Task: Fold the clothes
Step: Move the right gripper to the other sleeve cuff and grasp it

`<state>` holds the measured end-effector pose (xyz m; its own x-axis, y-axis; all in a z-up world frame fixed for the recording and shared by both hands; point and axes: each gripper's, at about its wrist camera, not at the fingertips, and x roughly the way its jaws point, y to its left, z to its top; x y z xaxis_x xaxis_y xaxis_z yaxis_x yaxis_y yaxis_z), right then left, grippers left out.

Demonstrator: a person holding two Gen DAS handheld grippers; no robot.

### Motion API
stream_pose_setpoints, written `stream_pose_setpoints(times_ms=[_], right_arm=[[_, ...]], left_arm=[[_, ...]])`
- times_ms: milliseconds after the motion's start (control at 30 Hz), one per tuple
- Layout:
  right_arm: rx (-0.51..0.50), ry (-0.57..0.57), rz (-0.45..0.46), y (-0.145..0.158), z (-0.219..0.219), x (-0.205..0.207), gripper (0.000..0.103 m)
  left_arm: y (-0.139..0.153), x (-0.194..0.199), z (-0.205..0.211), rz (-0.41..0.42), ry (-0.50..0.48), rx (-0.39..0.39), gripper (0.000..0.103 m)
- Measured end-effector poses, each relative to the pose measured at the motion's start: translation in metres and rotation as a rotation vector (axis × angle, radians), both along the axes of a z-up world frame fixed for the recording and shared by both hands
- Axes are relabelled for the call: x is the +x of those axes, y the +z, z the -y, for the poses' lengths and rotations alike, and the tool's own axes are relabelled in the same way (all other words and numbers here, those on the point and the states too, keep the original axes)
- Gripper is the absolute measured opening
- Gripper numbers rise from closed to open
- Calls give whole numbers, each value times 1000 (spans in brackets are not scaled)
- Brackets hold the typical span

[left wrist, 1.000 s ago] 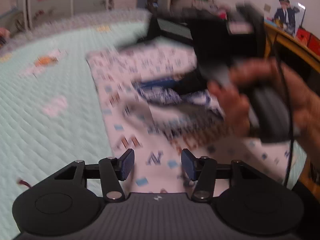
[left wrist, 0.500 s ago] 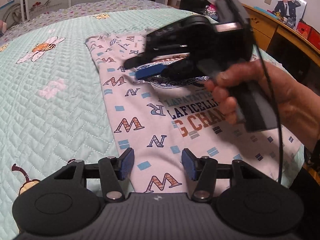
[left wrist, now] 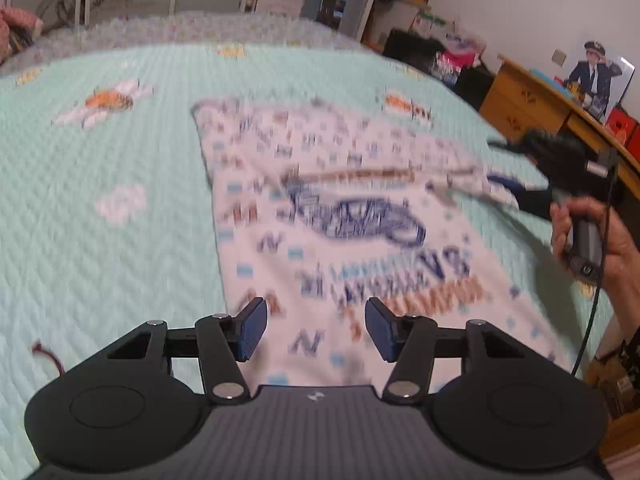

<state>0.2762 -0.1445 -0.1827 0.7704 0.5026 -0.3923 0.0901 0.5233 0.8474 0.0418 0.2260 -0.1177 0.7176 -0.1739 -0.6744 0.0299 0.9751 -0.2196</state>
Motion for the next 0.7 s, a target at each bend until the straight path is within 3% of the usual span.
stream_pose_setpoints(times_ms=[233,700], right_arm=[[26,-53,-54,-21,14,34,52],[-20,-62,-180,-14,24,73,52]], left_arm=[[-31,18,-4,-135,48,-12,58],[-35,14,-7,-114,6,-12,63]])
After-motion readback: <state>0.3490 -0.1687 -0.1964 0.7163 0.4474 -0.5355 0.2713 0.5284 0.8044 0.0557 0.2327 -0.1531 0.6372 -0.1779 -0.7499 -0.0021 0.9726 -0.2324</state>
